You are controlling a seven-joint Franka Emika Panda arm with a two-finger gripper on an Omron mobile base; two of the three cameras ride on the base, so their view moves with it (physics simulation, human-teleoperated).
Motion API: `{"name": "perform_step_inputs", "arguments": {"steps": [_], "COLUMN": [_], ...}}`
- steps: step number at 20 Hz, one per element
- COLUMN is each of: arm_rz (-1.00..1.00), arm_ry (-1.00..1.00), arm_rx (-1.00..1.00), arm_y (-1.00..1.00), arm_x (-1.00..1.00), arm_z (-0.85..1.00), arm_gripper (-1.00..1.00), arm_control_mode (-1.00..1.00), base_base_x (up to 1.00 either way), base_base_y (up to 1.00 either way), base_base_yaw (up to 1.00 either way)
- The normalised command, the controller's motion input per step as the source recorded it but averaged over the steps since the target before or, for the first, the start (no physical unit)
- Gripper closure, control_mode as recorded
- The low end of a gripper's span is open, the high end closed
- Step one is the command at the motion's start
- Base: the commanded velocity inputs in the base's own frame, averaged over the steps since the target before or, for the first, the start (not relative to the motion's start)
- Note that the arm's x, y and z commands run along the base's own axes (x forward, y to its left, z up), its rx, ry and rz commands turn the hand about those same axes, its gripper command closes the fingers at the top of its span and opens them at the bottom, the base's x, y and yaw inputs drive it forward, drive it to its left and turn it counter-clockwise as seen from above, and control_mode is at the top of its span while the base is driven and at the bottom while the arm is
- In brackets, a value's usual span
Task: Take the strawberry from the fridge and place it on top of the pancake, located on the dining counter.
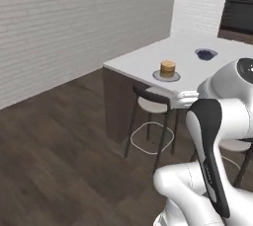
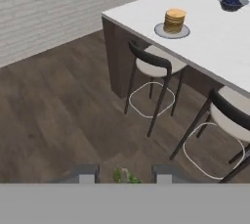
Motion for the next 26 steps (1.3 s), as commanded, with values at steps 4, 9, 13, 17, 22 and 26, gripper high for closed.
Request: {"name": "perform_step_inputs", "arguments": {"steps": [4, 9, 13, 17, 22, 26], "arm_rz": [0.00, 0.00, 0.00, 0.00, 0.00, 0.00], "arm_ry": [0.00, 0.00, 0.00, 0.00, 0.00, 0.00], "arm_rx": [0.00, 0.00, 0.00, 0.00, 0.00, 0.00], "arm_y": [0.00, 0.00, 0.00, 0.00, 0.00, 0.00], "arm_x": [0.00, 0.00, 0.00, 0.00, 0.00, 0.00], "arm_z": [0.00, 0.00, 0.00, 0.00, 0.00, 0.00], "arm_gripper": [1.00, 1.00, 1.00, 1.00, 1.00, 1.00], "arm_control_mode": [1.00, 1.00, 1.00, 1.00, 1.00, 1.00], "base_base_x": [1.00, 0.78, 0.61, 0.62, 0.48, 0.27], "base_base_y": [0.80, 0.64, 0.53, 0.55, 0.74, 0.83], "base_base_yaw": [-0.57, -0.69, -0.75, -0.74, -0.63, -0.37]}}
